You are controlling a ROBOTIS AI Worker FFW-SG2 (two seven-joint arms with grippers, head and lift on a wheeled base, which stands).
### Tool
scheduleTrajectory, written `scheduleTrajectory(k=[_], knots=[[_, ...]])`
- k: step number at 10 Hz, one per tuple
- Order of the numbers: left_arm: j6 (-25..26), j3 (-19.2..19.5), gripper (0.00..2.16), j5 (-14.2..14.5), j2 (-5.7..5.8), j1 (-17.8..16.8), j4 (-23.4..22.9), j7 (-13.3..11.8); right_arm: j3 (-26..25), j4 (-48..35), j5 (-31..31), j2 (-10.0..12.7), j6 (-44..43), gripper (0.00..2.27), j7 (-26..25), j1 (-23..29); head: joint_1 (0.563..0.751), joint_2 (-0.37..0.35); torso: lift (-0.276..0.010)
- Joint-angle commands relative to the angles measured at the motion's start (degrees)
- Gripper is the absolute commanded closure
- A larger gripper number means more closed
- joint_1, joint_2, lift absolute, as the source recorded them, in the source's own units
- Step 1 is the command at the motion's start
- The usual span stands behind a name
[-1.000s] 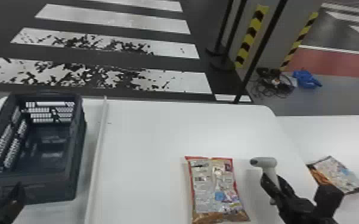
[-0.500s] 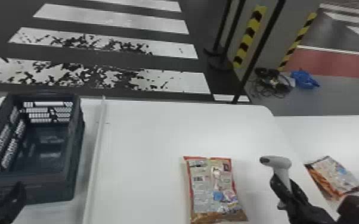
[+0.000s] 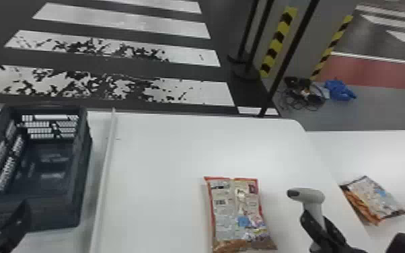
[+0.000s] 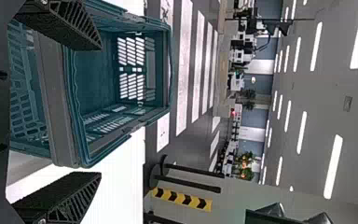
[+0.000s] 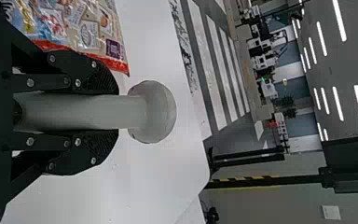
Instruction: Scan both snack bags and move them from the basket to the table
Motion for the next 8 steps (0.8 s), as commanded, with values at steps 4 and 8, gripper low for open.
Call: scheduleTrajectory(k=[4, 8], knots=[[0.18, -0.54, 0.03, 1.32, 1.93, -1.58, 0.91, 0.09, 7.27, -11.1, -2.04, 0.23, 1.2, 2.25, -4.3, 9.39, 0.695, -0.164, -0.098], [0.18, -1.16, 0.03, 1.76, 2.37, -2.64, 2.05, -0.26, 19.75, -14.0, 4.64, 0.23, -4.08, 2.25, -9.84, 11.94, 0.695, -0.039, -0.098]])
